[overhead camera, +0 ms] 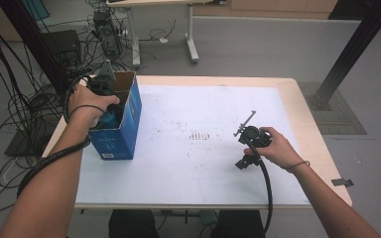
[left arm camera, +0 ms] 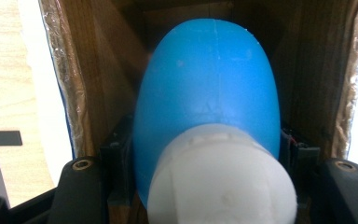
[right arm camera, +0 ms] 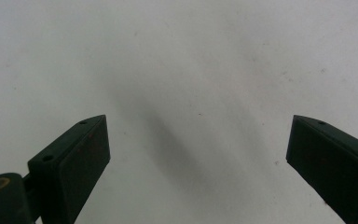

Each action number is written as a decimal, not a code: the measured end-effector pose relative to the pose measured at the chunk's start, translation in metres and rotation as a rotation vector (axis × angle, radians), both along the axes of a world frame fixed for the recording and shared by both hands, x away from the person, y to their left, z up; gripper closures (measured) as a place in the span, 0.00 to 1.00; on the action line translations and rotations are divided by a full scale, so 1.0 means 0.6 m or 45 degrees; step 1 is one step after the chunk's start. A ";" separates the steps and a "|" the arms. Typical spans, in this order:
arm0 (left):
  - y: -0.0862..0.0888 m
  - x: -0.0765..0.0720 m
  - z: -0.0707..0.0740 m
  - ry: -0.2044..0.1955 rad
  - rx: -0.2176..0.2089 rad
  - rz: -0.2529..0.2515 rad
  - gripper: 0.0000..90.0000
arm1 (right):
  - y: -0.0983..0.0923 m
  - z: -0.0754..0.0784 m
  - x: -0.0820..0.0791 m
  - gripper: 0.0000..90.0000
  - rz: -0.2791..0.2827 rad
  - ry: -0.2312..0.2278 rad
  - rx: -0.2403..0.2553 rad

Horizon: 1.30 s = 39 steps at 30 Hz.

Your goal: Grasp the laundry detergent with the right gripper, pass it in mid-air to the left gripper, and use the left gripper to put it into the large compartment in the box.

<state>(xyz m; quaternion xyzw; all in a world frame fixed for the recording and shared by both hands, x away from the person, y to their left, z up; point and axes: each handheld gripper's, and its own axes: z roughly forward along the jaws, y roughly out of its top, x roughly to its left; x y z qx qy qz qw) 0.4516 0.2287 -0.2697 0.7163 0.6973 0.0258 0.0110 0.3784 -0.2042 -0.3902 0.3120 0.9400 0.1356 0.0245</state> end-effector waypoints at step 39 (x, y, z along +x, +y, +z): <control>0.001 0.000 0.000 -0.001 -0.002 -0.001 0.41 | 0.001 0.000 0.001 0.07 0.006 -0.006 -0.008</control>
